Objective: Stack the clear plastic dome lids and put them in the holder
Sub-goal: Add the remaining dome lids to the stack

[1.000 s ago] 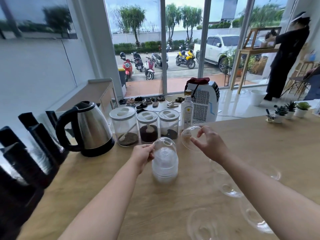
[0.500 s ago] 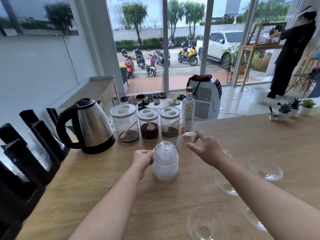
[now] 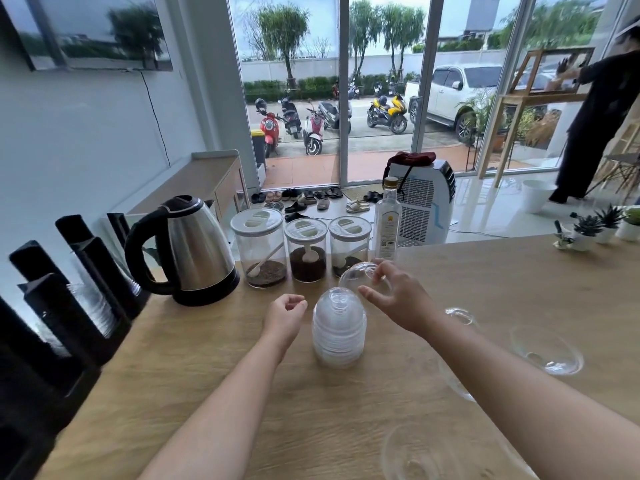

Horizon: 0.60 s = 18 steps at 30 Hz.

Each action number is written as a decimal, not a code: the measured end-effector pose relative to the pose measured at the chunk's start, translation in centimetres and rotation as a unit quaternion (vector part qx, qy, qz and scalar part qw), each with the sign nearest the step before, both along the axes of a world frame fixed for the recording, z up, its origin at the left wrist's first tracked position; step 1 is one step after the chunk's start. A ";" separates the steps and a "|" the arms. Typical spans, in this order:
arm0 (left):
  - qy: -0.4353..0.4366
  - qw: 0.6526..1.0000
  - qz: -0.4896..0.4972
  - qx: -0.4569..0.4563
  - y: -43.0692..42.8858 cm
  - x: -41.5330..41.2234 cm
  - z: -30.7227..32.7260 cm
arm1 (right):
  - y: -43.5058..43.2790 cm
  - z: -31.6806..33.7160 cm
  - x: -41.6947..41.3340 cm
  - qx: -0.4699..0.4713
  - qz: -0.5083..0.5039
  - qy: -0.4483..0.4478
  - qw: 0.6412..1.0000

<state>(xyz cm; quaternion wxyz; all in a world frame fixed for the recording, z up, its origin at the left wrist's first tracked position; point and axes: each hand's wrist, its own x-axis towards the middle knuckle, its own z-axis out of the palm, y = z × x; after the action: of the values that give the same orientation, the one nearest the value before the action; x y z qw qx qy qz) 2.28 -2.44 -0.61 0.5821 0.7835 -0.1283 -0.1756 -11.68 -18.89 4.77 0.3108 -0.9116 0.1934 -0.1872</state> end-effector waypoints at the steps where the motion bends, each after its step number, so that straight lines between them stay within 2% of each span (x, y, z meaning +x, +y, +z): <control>1: -0.022 1.000 -0.018 0.006 0.2 0.0 0.3 | 0.4 0.1 0.5 -0.010 0.015 0.010 1.000; 5: -0.080 0.993 -0.072 0.039 1.0 -0.1 1.1 | 1.8 -0.2 2.0 -0.058 0.068 0.059 0.994; 10: -0.135 0.972 -0.158 0.107 1.6 -0.2 1.0 | 2.6 -1.3 3.0 -0.072 0.091 0.092 0.989; 14: -0.149 0.954 -0.211 0.153 1.4 -1.1 0.3 | 2.9 -2.4 3.1 -0.047 0.085 0.104 0.990; 18: -0.144 0.958 -0.205 0.138 0.9 -1.6 -0.6 | 2.7 -3.1 2.7 0.005 0.073 0.105 0.992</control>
<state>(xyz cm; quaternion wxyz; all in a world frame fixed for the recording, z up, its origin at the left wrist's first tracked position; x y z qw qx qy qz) 0.65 -1.51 -1.17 0.3950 0.8300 -0.3436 -0.1923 -8.99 -16.24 1.65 0.3067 -0.9361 0.1586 -0.0665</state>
